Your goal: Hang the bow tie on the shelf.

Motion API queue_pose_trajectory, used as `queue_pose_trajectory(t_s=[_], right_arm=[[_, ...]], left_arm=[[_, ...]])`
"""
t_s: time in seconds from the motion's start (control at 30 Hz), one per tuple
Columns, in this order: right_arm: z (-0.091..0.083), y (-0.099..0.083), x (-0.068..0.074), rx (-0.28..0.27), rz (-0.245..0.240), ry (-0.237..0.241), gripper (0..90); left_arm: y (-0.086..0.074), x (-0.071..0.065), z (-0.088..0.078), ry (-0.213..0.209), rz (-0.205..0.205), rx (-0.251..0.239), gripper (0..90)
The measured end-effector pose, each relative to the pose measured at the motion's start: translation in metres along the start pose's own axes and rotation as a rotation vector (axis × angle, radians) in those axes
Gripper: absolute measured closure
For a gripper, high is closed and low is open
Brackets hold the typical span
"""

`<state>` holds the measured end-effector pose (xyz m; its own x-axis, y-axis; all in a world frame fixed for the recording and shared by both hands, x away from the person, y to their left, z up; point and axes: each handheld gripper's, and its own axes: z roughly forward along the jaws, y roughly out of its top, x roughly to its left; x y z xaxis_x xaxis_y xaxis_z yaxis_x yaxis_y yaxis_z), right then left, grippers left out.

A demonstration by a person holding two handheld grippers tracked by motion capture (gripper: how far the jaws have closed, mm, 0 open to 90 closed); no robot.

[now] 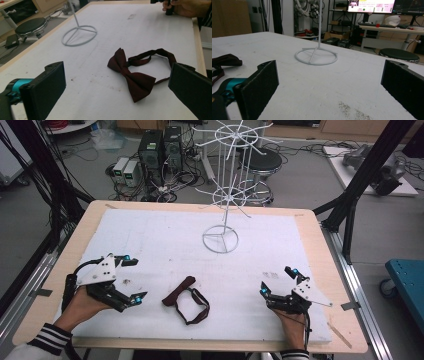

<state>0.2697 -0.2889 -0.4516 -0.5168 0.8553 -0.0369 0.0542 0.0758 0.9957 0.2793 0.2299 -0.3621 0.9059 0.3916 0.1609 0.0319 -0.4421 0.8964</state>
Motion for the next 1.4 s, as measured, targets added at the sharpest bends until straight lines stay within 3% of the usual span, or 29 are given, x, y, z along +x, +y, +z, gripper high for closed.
queue_pose_trajectory(t_s=[0.53, 1.4], right_arm=[[0.0, 0.0, 0.0, -0.002, -0.001, -0.002, 0.6], [0.0, 0.0, 0.0, 0.0, 0.009, -0.001, 0.6]], left_arm=[[0.003, -0.008, 0.032, -0.068, 0.026, 0.094, 1.7], [-0.008, -0.015, 0.078, -0.128, 0.059, 0.325, 1.7]])
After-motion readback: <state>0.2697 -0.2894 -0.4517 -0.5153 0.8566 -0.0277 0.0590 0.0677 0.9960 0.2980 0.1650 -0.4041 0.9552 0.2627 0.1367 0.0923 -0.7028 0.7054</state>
